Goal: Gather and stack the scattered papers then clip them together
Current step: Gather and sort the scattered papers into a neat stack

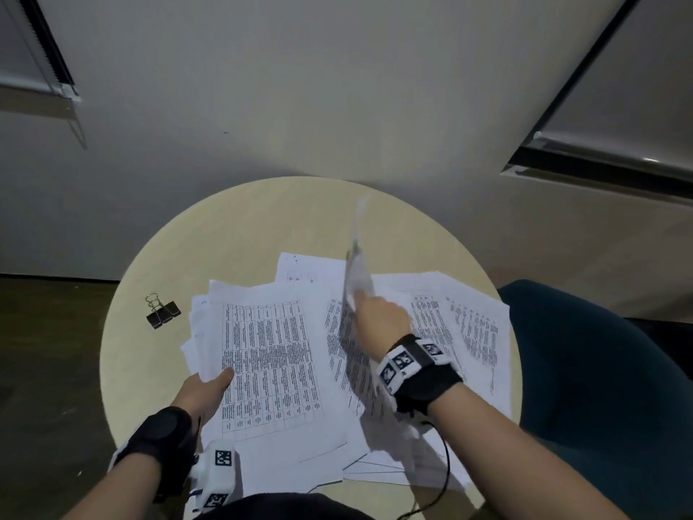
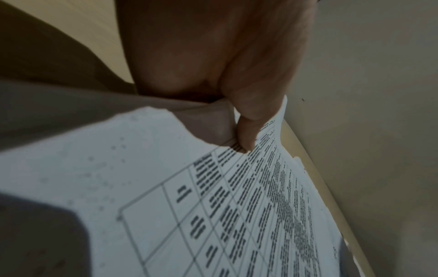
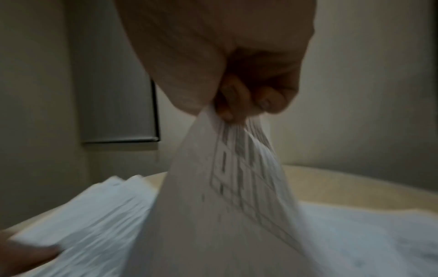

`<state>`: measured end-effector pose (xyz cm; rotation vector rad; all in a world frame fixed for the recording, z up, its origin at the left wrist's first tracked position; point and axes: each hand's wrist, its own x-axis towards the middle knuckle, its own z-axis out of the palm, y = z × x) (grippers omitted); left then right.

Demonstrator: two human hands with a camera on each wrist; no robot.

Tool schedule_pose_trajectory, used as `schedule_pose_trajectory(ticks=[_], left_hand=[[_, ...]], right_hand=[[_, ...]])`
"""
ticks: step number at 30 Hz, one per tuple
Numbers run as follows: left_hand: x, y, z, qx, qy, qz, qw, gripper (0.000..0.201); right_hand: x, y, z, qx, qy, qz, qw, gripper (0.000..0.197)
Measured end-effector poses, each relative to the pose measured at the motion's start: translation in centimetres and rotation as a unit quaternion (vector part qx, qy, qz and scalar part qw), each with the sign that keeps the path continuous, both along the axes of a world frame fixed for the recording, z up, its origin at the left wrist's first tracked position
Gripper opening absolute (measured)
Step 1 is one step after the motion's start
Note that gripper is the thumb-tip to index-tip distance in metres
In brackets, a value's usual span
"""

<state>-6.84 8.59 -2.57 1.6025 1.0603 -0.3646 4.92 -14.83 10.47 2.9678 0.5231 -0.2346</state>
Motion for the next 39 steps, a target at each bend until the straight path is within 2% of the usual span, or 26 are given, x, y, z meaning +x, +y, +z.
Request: schedule_pose_trajectory(ticks=[1, 3, 4, 5, 7, 8, 9, 11, 12, 13, 15, 16, 17, 18, 19, 21, 23, 25, 27, 28, 30, 32, 35, 36, 38, 39], left_hand=[[-0.1, 0.0, 0.2, -0.002, -0.016, -0.001, 1.000, 0.076], [-0.3, 0.0, 0.4, -0.043, -0.038, 0.004, 0.998, 0.092], [-0.3, 0.2, 0.2, -0.075, -0.053, 0.001, 0.996, 0.100], [-0.4, 0.2, 0.1, -0.101, -0.066, 0.006, 0.993, 0.095], [-0.6, 0.2, 0.1, -0.108, -0.078, 0.008, 0.991, 0.062], [-0.7, 0.2, 0.4, -0.094, -0.077, -0.003, 0.993, 0.056], [-0.8, -0.1, 1.1, -0.079, -0.076, -0.016, 0.994, 0.059], [-0.6, -0.5, 1.8, -0.068, -0.069, -0.006, 0.995, 0.068], [-0.4, -0.6, 1.7, -0.061, -0.066, 0.000, 0.996, 0.074], [-0.2, -0.4, 1.8, -0.081, -0.063, 0.012, 0.995, 0.087], [0.0, 0.3, 0.7, -0.109, -0.027, 0.004, 0.994, 0.133], [0.1, 0.4, 0.7, -0.083, -0.019, -0.010, 0.996, 0.143], [0.0, 0.3, 0.8, -0.062, -0.016, -0.014, 0.998, 0.140], [0.1, 1.0, -1.1, -0.034, -0.019, 0.001, 0.999, 0.128], [0.1, 1.0, -1.4, -0.025, -0.024, -0.009, 0.999, 0.117], [0.2, 0.2, -0.4, -0.048, -0.027, -0.039, 0.998, 0.113], [0.4, -0.2, -0.2, -0.058, -0.026, -0.059, 0.996, 0.116], [0.6, -0.6, -0.1, -0.039, -0.048, -0.055, 0.997, 0.088], [0.3, -0.8, 0.8, -0.039, -0.088, -0.068, 0.993, 0.044], [0.4, -0.7, 1.3, -0.047, -0.120, -0.078, 0.989, 0.030], [0.9, -0.3, 2.1, -0.075, -0.160, -0.085, 0.981, 0.023], [1.9, -0.4, 4.1, -0.056, -0.213, -0.134, 0.966, 0.018], [3.8, -0.4, 7.1, -0.005, -0.287, -0.178, 0.941, 0.011], [4.4, -0.6, 8.2, 0.009, -0.303, -0.180, 0.936, 0.017], [5.4, -1.0, 9.8, 0.017, -0.351, -0.151, 0.924, 0.034], [5.6, -1.3, 10.6, 0.014, -0.372, -0.134, 0.918, 0.040]], right_hand=[[-0.8, 1.1, -1.0, -0.017, 0.051, 0.016, 0.998, 0.025], [-2.3, 3.1, -3.0, -0.020, 0.147, 0.050, 0.988, 0.009], [-3.0, 3.8, -4.1, -0.004, 0.179, 0.072, 0.981, 0.016], [-3.7, 4.3, -5.5, 0.020, 0.202, 0.095, 0.974, 0.024], [-5.0, 4.9, -7.7, 0.076, 0.243, 0.128, 0.958, 0.030], [-5.6, 5.0, -8.2, 0.106, 0.275, 0.142, 0.945, 0.031], [-6.0, 5.0, -8.5, 0.143, 0.310, 0.143, 0.929, 0.035], [-6.3, 4.5, -8.3, 0.246, 0.366, 0.084, 0.894, 0.046], [-6.0, 3.9, -8.1, 0.296, 0.352, 0.052, 0.886, 0.049], [-5.6, 3.1, -8.3, 0.321, 0.308, 0.029, 0.895, 0.050], [-4.3, 1.2, -9.3, 0.275, 0.189, -0.036, 0.942, 0.057], [-3.7, 0.0, -9.6, 0.223, 0.156, -0.094, 0.958, 0.062], [-3.3, -1.0, -10.1, 0.170, 0.156, -0.160, 0.960, 0.068], [-3.2, -1.8, -10.2, 0.130, 0.178, -0.208, 0.953, 0.072], [-3.3, -2.4, -10.5, 0.106, 0.207, -0.227, 0.946, 0.073], [-4.0, -2.5, -10.5, 0.119, 0.238, -0.199, 0.943, 0.068], [-5.1, -2.1, -10.6, 0.213, 0.255, -0.157, 0.930, 0.063], [-6.0, -1.8, -10.6, 0.289, 0.290, -0.143, 0.901, 0.070], [-5.8, -1.8, -10.5, 0.319, 0.300, -0.168, 0.883, 0.072], [-5.5, -2.1, -10.5, 0.331, 0.298, -0.187, 0.875, 0.072], [-4.5, -2.7, -9.9, 0.356, 0.298, -0.222, 0.857, 0.073], [-3.4, -3.2, -8.3, 0.406, 0.278, -0.221, 0.842, 0.063], [-2.5, -3.1, -4.2, 0.542, 0.224, -0.217, 0.781, 0.014], [-2.3, -3.0, -2.8, 0.583, 0.197, -0.213, 0.759, 0.009], [-1.9, -2.5, -0.4, 0.641, 0.141, -0.201, 0.727, 0.013], [-1.6, -2.3, 0.6, 0.655, 0.112, -0.194, 0.722, 0.009]])
